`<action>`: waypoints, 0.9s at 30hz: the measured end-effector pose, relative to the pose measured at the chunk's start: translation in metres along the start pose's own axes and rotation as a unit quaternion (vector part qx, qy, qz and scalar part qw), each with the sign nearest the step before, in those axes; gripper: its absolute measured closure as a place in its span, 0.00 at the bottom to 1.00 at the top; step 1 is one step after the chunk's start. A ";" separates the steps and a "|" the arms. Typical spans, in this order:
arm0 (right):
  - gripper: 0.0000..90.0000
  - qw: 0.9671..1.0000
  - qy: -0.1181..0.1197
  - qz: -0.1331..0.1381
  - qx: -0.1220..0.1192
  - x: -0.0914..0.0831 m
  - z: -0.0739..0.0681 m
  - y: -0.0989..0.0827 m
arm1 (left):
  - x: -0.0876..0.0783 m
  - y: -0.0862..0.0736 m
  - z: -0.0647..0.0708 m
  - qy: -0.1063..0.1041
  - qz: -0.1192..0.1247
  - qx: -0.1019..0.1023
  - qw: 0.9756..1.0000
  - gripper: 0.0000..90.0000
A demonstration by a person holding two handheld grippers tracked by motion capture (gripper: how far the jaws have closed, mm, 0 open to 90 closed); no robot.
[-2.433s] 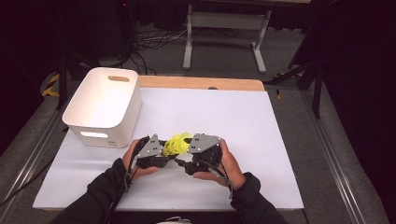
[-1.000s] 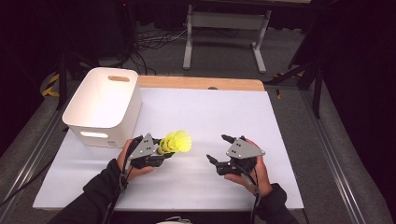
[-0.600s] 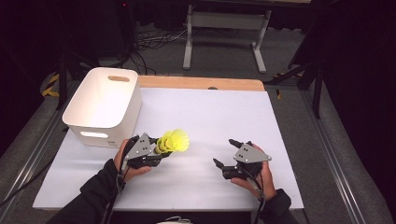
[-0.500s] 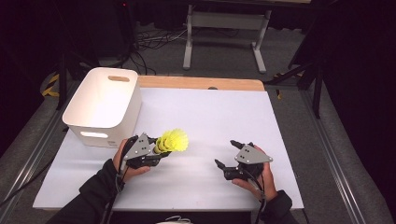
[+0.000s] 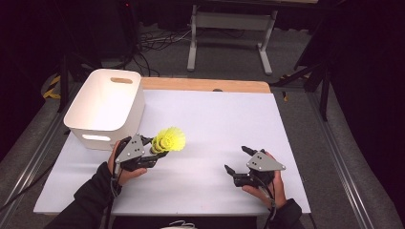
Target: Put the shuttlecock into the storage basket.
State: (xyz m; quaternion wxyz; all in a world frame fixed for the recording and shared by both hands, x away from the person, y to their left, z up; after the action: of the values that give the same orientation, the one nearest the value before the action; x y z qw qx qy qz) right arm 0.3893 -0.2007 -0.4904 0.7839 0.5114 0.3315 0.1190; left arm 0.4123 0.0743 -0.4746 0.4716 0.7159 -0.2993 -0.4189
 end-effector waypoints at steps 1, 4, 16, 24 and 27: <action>0.17 1.000 0.000 0.000 0.000 0.000 0.000 0.000 | 0.000 0.000 0.000 0.000 0.000 0.000 1.000 0.59; 0.17 1.000 -0.001 0.000 -0.001 0.001 0.000 0.000 | -0.005 0.002 -0.003 0.006 0.006 0.000 1.000 0.59; 0.17 1.000 0.003 -0.008 -0.008 0.005 -0.003 -0.003 | -0.015 0.004 -0.011 0.021 0.014 -0.006 1.000 0.60; 0.17 1.000 0.005 -0.009 -0.008 0.006 -0.004 -0.004 | -0.018 0.005 -0.013 0.023 0.014 -0.007 1.000 0.60; 0.17 1.000 0.005 -0.011 -0.010 0.007 -0.004 -0.004 | -0.019 0.006 -0.013 0.023 0.018 -0.012 0.999 0.60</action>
State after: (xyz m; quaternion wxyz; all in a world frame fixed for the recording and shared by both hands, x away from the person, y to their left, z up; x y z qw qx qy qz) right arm 0.3908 -0.1960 -0.4981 0.7884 0.4996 0.3395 0.1164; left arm 0.4146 0.0935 -0.4604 0.4946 0.7138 -0.2962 -0.3975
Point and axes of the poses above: each handheld gripper's, and its own axes: x roughly forward along the jaws, y roughly out of its top, z roughly to its right, the point moved 9 cm from there along x, roughly forward along the jaws, and after that the axes turned 3 degrees about -y, right-handed, at the moved point
